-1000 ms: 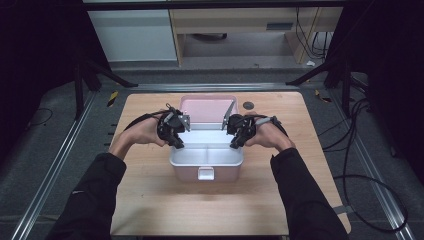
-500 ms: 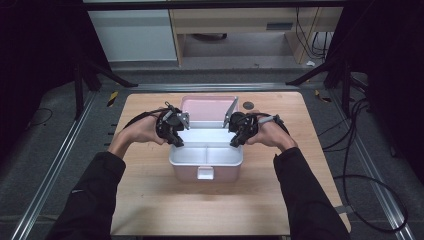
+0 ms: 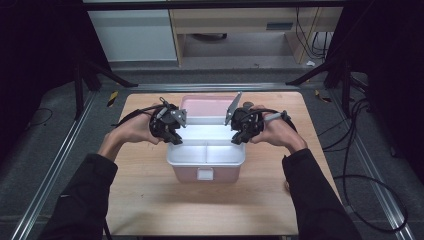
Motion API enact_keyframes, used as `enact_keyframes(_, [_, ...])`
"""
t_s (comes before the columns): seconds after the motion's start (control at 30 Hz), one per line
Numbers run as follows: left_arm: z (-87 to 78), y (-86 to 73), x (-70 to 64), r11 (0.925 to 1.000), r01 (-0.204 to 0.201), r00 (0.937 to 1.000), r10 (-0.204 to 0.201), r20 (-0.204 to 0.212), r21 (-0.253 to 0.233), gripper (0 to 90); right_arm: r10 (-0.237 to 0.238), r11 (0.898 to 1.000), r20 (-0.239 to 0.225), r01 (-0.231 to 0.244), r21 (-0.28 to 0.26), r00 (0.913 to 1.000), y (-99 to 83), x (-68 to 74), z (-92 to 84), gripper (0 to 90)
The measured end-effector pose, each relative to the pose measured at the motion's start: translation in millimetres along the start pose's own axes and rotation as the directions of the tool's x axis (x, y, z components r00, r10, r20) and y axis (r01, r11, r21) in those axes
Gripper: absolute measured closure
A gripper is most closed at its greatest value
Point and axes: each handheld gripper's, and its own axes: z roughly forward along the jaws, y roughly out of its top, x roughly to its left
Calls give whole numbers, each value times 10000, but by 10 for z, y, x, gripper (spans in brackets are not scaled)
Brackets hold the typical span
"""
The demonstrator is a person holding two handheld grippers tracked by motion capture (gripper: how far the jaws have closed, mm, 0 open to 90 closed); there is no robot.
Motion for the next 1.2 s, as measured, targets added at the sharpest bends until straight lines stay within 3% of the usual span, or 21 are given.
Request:
enact_keyframes(0.27, [-241,60,-302,9995,-185,9997,189,-132,250,880,-153,9994,-54,151,-301,9999,12,215,-172,865])
enact_keyframes(0.37, [-325,67,-487,9988,-328,9994,333,-130,364,881,-319,9991,-189,313,-297,9993,31,406,-249,870])
enact_keyframes(0.5, [-346,59,-664,9979,-469,9987,477,-180,447,883,-510,9986,-149,508,-151,9986,45,550,-267,874])
enact_keyframes(0.57, [-343,35,-775,9979,-470,9988,476,-115,456,883,-564,9983,-223,561,-136,9982,38,706,-260,877])
enact_keyframes(0.73, [-324,4,-960,9977,-477,9988,483,-102,475,884,-663,9976,-304,657,-224,9973,-6,925,-226,880])
enact_keyframes(1.03, [-121,-77,-1308,9985,-375,9991,366,226,397,885,-827,9951,-691,786,-602,9942,-182,1214,-62,885])
enact_keyframes(1.2, [-25,-93,-1412,9983,-398,9985,382,385,418,884,-840,9950,-889,786,-619,9925,-255,1311,31,887])
